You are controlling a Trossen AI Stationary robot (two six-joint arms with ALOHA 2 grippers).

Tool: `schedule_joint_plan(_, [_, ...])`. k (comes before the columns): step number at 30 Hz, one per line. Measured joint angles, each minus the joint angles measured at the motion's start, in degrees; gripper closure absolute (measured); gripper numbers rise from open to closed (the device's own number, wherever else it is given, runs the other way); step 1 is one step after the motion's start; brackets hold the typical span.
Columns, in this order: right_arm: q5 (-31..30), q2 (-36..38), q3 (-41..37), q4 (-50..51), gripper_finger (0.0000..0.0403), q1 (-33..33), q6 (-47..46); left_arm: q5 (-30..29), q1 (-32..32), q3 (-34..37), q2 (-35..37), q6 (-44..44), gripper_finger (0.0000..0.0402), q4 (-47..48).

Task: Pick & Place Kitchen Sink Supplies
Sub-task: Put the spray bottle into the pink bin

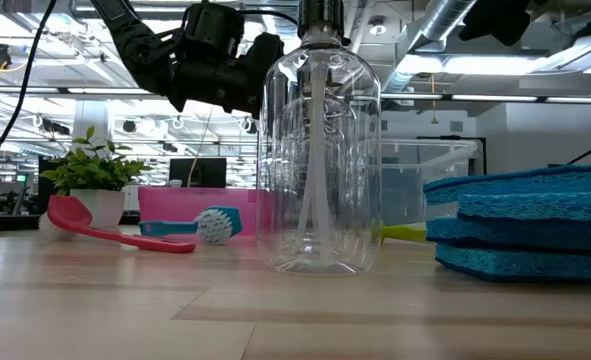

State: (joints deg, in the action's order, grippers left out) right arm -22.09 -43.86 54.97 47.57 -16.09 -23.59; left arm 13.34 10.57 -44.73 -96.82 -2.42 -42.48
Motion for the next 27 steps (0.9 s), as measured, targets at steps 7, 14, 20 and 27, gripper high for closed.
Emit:
schedule_joint_plan(7, [0.0,0.0,0.0,0.0,0.0284,0.0,0.0,0.0,0.0,0.0,1.2,0.6,0.0261,0.0])
schedule_joint_plan(14, [0.0,0.0,0.0,0.0,0.0284,0.0,0.0,0.0,0.0,0.0,4.4,0.6,0.0263,0.0])
schedule_joint_plan(20, [0.0,0.0,0.0,0.0,0.0284,0.0,0.0,0.0,0.0,0.0,6.6,0.6,0.0261,0.1])
schedule_joint_plan(27, [0.0,0.0,0.0,-0.2,0.0284,0.0,-0.4,0.0,0.0,0.0,9.5,0.6,0.0263,0.0])
